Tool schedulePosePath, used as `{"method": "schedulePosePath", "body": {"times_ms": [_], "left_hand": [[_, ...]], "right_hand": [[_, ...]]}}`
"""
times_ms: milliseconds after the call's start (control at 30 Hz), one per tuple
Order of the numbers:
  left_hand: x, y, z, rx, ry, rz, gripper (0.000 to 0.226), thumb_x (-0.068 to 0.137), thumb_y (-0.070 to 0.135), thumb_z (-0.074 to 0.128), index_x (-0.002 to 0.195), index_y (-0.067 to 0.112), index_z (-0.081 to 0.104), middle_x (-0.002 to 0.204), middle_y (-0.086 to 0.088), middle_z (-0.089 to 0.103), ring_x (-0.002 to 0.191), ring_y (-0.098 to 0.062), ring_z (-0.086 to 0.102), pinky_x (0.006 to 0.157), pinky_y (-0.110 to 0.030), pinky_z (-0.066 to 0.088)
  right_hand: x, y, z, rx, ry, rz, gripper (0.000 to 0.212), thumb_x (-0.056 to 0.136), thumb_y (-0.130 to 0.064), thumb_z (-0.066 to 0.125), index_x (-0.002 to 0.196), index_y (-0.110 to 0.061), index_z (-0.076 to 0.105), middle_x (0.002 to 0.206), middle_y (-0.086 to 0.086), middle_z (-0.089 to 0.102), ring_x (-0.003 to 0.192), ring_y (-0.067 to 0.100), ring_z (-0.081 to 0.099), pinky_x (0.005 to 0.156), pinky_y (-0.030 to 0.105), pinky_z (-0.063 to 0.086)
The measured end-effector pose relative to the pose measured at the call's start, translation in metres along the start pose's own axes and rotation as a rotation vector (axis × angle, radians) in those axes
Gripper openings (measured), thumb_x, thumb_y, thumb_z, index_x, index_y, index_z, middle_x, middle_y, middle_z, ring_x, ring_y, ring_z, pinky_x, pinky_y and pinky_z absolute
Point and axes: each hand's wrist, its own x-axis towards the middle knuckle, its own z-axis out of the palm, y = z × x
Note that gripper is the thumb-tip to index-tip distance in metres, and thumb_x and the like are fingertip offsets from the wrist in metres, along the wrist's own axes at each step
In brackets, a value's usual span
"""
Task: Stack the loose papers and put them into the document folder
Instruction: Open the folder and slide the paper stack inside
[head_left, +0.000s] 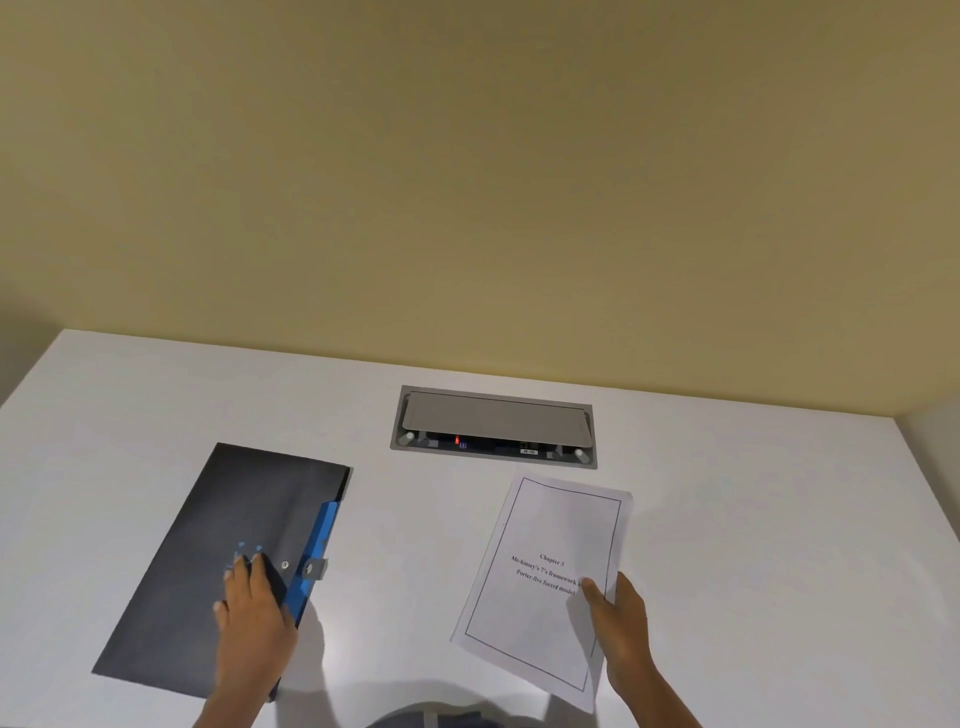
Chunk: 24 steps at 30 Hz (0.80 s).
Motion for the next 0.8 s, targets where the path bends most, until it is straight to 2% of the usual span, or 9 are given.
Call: {"method": "schedulePosePath", "body": {"times_ms": [167,300,333,400,467,533,667,767,800], "left_hand": [[-0.003,0.007,-0.01,-0.131,-0.019,-0.013,0.077,0.09,-0.02,0.051,0.16,-0.005,0.021,0.169,-0.026,0.021,0.158,-0.044,0.019,0.127,-0.055,0.025],[-0.012,0.017,-0.023,-0.219,-0.011,-0.034,0.075,0.094,-0.017,0.05,0.162,0.002,0.025,0.168,-0.021,0.03,0.152,-0.043,0.035,0.112,-0.054,0.047],[-0.014,0.02,-0.026,-0.229,-0.014,-0.033,0.074,0.095,-0.014,0.049,0.162,0.005,0.025,0.164,-0.022,0.037,0.145,-0.044,0.046,0.106,-0.052,0.051],[-0.02,0.029,-0.03,-0.24,-0.001,-0.031,0.072,0.096,-0.01,0.047,0.162,0.012,0.027,0.14,-0.024,0.06,0.108,-0.04,0.069,0.084,-0.046,0.058],[-0.029,0.039,-0.032,-0.234,0.028,-0.014,0.07,0.097,-0.007,0.044,0.162,0.017,0.03,0.098,-0.013,0.069,0.066,-0.025,0.067,0.057,-0.033,0.051],[-0.041,0.055,-0.034,-0.232,0.033,0.001,0.069,0.098,-0.005,0.043,0.162,0.018,0.03,0.07,-0.006,0.058,0.049,-0.016,0.052,0.044,-0.025,0.038],[-0.066,0.093,-0.031,-0.317,-0.01,0.027,0.065,0.102,-0.001,0.043,0.162,0.021,0.032,0.061,-0.008,0.048,0.049,-0.017,0.043,0.046,-0.03,0.037],[-0.086,0.121,-0.025,-0.417,-0.047,0.063,0.06,0.105,0.005,0.041,0.161,0.024,0.033,0.074,-0.017,0.063,0.055,-0.029,0.054,0.052,-0.036,0.047],[-0.093,0.13,-0.022,-0.443,-0.051,0.078,0.058,0.106,0.008,0.041,0.161,0.024,0.033,0.078,-0.012,0.066,0.06,-0.031,0.06,0.055,-0.036,0.051]], "right_hand": [[-0.004,-0.004,-0.007,-0.018,0.004,-0.031,0.013,0.1,-0.013,0.067,0.105,-0.024,0.071,0.105,0.001,0.077,0.103,0.027,0.073,0.099,0.05,0.058],[-0.008,-0.01,-0.015,0.003,-0.001,-0.059,0.017,0.1,-0.013,0.066,0.102,-0.03,0.069,0.106,-0.003,0.077,0.102,0.022,0.072,0.094,0.044,0.058],[-0.009,-0.012,-0.018,0.011,0.0,-0.068,0.018,0.101,-0.013,0.066,0.102,-0.03,0.069,0.106,-0.004,0.076,0.101,0.018,0.071,0.088,0.039,0.057],[-0.011,-0.017,-0.023,0.027,0.004,-0.089,0.019,0.101,-0.013,0.067,0.101,-0.032,0.068,0.105,-0.007,0.076,0.1,0.012,0.071,0.078,0.028,0.053],[-0.013,-0.023,-0.029,0.03,0.006,-0.104,0.018,0.101,-0.014,0.067,0.101,-0.032,0.069,0.105,-0.007,0.076,0.099,0.01,0.07,0.075,0.024,0.051],[-0.015,-0.029,-0.037,0.035,0.008,-0.116,0.016,0.101,-0.016,0.067,0.1,-0.032,0.069,0.104,-0.007,0.077,0.098,0.012,0.072,0.074,0.027,0.052],[-0.023,-0.048,-0.056,0.069,0.026,-0.167,0.012,0.1,-0.019,0.068,0.102,-0.031,0.071,0.104,-0.008,0.078,0.099,0.014,0.073,0.078,0.032,0.055],[-0.033,-0.067,-0.073,0.104,0.041,-0.215,0.012,0.101,-0.02,0.068,0.104,-0.031,0.072,0.098,-0.01,0.079,0.094,0.009,0.074,0.078,0.032,0.056],[-0.037,-0.074,-0.079,0.117,0.049,-0.233,0.012,0.101,-0.021,0.068,0.104,-0.031,0.072,0.097,-0.013,0.079,0.09,0.004,0.075,0.076,0.03,0.055]]}}
